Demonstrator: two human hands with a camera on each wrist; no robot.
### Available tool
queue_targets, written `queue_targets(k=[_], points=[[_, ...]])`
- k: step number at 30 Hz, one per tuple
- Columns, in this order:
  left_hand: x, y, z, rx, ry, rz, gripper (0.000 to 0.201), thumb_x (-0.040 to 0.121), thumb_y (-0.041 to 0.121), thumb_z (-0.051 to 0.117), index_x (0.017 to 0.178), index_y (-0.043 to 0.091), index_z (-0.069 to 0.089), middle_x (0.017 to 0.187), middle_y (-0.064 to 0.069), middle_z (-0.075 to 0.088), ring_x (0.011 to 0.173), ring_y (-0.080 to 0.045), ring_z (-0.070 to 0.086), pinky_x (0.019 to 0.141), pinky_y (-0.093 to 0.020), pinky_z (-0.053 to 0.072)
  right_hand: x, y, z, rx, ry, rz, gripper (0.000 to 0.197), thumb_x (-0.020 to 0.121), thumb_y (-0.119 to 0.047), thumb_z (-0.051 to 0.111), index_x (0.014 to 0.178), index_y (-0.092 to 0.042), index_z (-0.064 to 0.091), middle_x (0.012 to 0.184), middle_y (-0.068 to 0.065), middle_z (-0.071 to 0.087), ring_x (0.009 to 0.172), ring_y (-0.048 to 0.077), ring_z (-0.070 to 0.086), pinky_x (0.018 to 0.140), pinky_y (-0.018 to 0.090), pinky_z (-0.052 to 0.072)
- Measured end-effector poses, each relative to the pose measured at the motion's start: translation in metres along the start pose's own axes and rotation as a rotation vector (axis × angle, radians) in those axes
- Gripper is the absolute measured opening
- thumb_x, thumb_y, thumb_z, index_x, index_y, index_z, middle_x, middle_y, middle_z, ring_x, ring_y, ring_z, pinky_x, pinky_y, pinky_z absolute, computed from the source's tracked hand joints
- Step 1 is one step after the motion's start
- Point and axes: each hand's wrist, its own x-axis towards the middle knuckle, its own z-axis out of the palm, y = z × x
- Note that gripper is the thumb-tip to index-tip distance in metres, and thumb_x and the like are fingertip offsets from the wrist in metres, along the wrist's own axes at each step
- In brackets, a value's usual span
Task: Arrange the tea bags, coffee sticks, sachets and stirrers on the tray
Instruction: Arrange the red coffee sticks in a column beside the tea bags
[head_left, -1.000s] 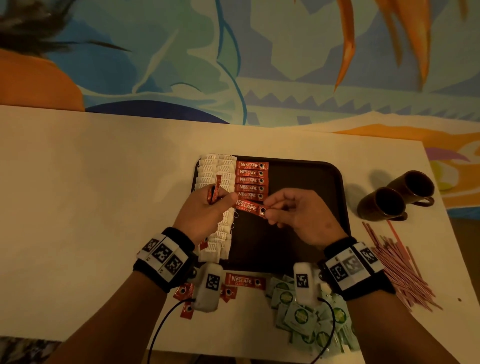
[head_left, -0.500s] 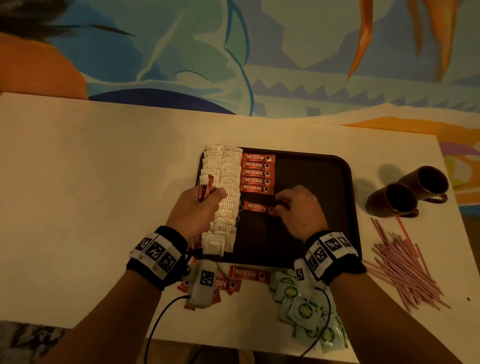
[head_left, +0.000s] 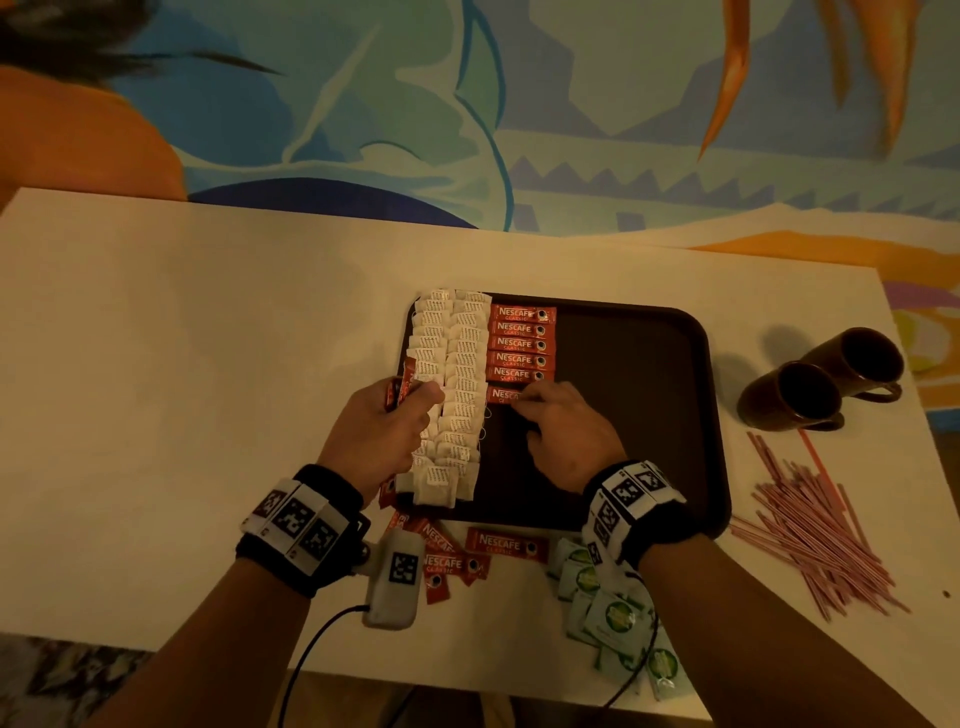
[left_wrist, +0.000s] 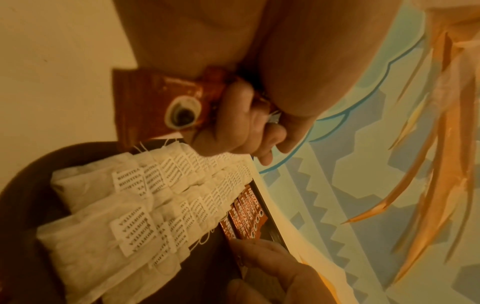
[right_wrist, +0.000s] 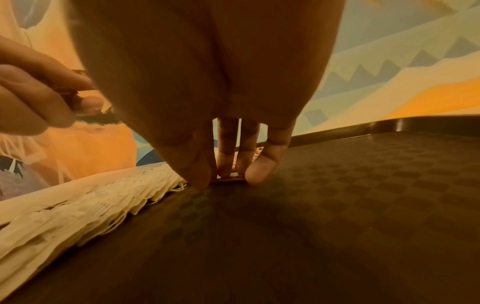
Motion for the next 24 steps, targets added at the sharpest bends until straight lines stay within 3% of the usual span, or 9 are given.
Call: queue_targets(k=[8,13,18,24], points=[[-0.005,-0.006,-0.008,-0.007,-0.007,0.001,0.019,0.095,0.033,0.068,0.09,0.015,0.065,0.06,0.006,0.044,0.046,-0.01,0.032,0.043,-0.023,0.026,0.006,-0.001,0.003,0.054,0.033,0.019,0.048,0.098,-0.014,0.058,0.145,-0.021,0.055,0.147,-0.008,0.043,0.13,0.016,0.037,0.106,0.03,0.044],[-0.007,-0.009,-0.012,-0.006,-0.001,-0.002,0.035,0.096,0.033,0.066,0.098,-0.002,0.064,0.064,0.001,0.043,0.049,-0.011,0.031,0.044,-0.024,0.024,0.004,0.001,-0.002,0.064,0.049,0.045,0.048,0.098,-0.013,0.058,0.145,-0.021,0.055,0.148,-0.008,0.044,0.132,0.016,0.037,0.107,0.032,0.044],[-0.009,-0.003,-0.006,0.008,-0.025,-0.008,0.027,0.095,0.035,0.067,0.096,0.007,0.068,0.067,0.0,0.045,0.048,-0.01,0.033,0.043,-0.024,0.026,0.003,0.0,-0.002,0.08,0.068,0.038,0.048,0.097,-0.013,0.059,0.144,-0.022,0.055,0.146,-0.008,0.046,0.131,0.016,0.038,0.105,0.033,0.046],[-0.01,0.003,0.003,0.023,-0.075,-0.017,0.039,0.096,0.033,0.066,0.106,-0.004,0.063,0.067,-0.001,0.047,0.047,-0.009,0.033,0.042,-0.023,0.026,0.006,-0.003,0.0,0.078,0.054,0.035,0.049,0.097,-0.014,0.06,0.145,-0.021,0.054,0.147,-0.007,0.045,0.133,0.016,0.038,0.107,0.034,0.045]])
